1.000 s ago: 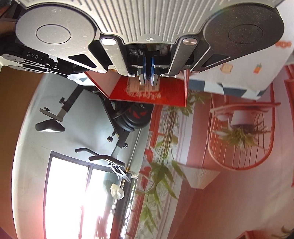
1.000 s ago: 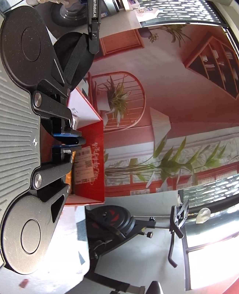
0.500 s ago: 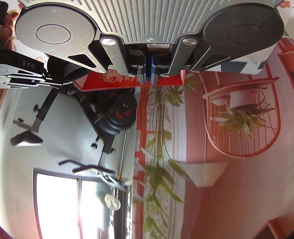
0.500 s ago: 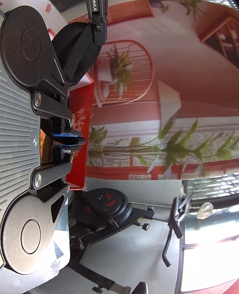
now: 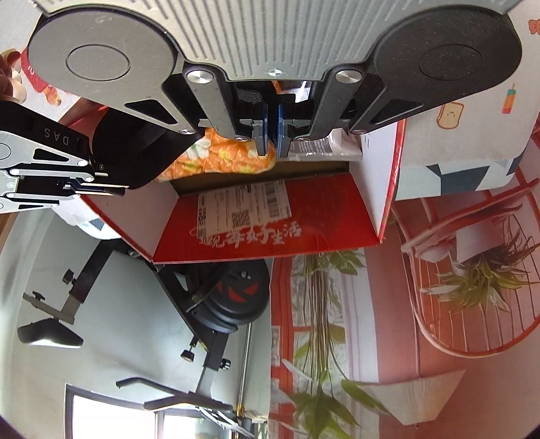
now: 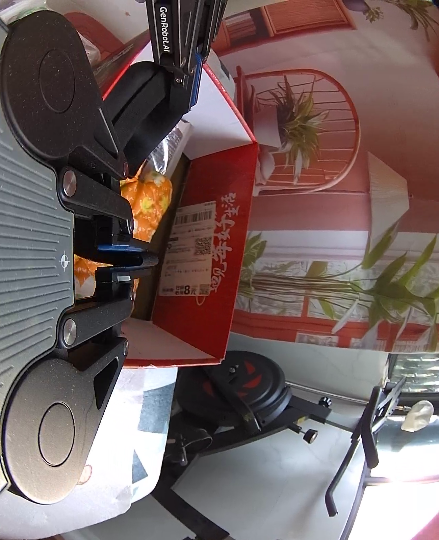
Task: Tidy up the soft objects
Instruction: 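Lift the black pad with both grippers and carry it over the red box, then lower the pad into the box and open both grippers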
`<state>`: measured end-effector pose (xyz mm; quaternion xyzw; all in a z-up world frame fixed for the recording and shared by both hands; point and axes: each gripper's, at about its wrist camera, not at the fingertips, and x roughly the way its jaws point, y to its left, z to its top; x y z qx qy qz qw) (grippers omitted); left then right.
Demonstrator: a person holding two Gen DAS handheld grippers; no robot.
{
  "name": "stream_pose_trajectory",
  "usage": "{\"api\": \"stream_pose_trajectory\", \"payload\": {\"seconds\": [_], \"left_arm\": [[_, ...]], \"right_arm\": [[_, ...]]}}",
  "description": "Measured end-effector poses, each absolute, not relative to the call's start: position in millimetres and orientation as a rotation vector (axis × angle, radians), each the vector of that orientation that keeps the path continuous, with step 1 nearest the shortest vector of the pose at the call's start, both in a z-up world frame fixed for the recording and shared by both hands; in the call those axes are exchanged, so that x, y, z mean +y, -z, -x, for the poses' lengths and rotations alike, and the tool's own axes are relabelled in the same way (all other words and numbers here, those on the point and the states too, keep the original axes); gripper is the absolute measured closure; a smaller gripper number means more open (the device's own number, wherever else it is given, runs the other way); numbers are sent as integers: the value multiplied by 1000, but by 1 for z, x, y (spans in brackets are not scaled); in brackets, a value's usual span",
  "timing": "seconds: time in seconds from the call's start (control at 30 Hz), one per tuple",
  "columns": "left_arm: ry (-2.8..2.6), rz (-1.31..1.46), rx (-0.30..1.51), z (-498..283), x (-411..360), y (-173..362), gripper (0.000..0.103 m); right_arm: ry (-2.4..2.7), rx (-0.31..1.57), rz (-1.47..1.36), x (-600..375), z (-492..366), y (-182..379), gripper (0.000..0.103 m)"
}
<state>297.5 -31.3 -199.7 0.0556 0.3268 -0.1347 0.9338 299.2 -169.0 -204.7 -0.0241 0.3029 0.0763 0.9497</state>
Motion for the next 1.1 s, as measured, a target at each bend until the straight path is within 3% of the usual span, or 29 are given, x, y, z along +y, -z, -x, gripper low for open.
{"api": "stream_pose_trajectory", "payload": {"seconds": [0.23, 0.33, 0.43, 0.5, 0.53, 0.6, 0.63, 0.7, 0.8, 1.1], "left_arm": [[265, -136, 686, -299, -32, 202, 96], [235, -169, 689, -301, -33, 200, 89], [242, -152, 672, -297, -28, 193, 59], [235, -145, 642, -291, -26, 187, 39], [230, -145, 632, -288, -25, 184, 35], [210, -144, 630, -284, -24, 180, 13], [197, -143, 627, -282, -24, 178, 9], [187, -143, 601, -274, -22, 173, 6], [185, -138, 591, -263, -18, 169, 3], [202, -115, 604, -220, -1, 172, 2]], "right_arm": [[-142, 637, 54, -169, -295, 212, 95], [-122, 637, 57, -172, -291, 211, 81], [-116, 619, 65, -173, -285, 207, 75], [-106, 604, 77, -172, -280, 205, 55], [-102, 595, 78, -172, -278, 203, 50], [-98, 576, 75, -172, -273, 199, 36], [-96, 570, 75, -172, -270, 198, 33], [-89, 566, 73, -171, -266, 193, 14], [-87, 541, 63, -171, -254, 188, 1], [-110, 504, 54, -167, -210, 190, 1]]}}
